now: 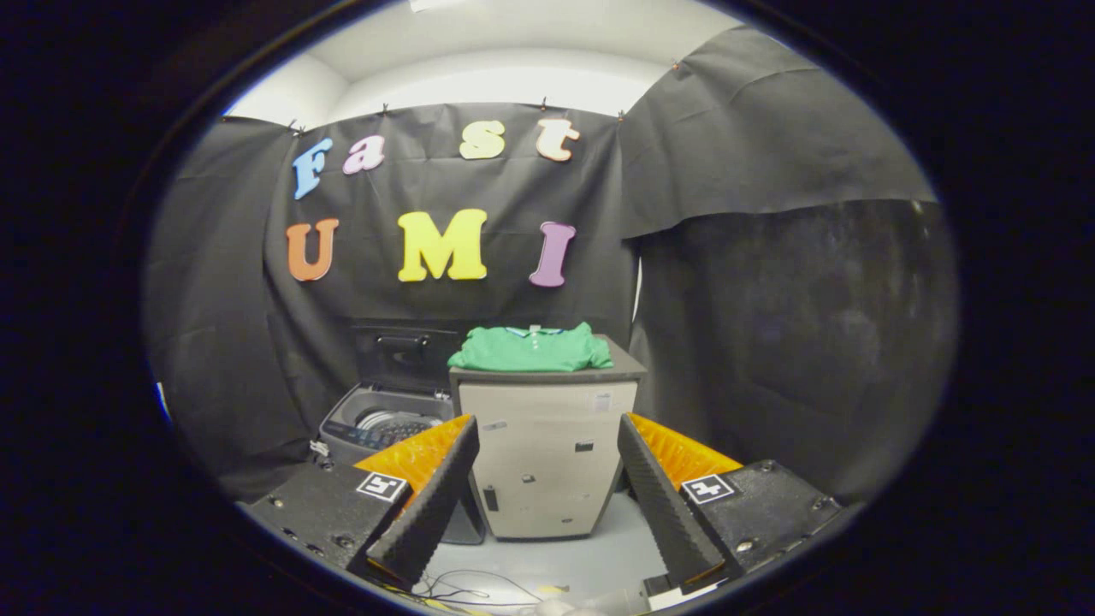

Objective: Put the clothes into the washing machine and then close the washing machine lid.

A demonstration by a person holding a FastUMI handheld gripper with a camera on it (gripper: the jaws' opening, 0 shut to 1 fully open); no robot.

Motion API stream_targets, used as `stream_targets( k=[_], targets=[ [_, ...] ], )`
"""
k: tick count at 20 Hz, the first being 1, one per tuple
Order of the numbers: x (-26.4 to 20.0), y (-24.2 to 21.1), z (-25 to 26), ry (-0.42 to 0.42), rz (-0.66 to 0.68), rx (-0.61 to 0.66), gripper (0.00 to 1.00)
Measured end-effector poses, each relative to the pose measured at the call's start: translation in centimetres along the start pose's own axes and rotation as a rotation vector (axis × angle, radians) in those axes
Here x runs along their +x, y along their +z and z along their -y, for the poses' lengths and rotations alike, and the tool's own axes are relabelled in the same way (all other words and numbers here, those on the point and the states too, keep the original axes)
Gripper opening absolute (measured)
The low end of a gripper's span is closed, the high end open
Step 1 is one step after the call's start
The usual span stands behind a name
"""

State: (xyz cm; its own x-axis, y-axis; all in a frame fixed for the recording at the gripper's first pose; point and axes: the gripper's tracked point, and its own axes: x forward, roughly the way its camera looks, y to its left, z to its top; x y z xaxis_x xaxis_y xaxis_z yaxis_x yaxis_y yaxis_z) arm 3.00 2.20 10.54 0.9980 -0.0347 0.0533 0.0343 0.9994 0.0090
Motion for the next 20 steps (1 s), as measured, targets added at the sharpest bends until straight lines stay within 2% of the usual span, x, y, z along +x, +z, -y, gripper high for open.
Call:
stream_targets(
  k=[4,8,15,20],
  targets=[
    [4.6,4.4,-0.2,0.012,0.028,-0.002,1.0],
    [11.3,9.5,0.2,-0.002,0.07,-0.003,1.0],
    [25.2,14.6,-0.4,0.045,0.012,0.026,1.0],
    [34.7,15.1,-2.0,0.105,-0.101,0.059,1.0]
  ],
)
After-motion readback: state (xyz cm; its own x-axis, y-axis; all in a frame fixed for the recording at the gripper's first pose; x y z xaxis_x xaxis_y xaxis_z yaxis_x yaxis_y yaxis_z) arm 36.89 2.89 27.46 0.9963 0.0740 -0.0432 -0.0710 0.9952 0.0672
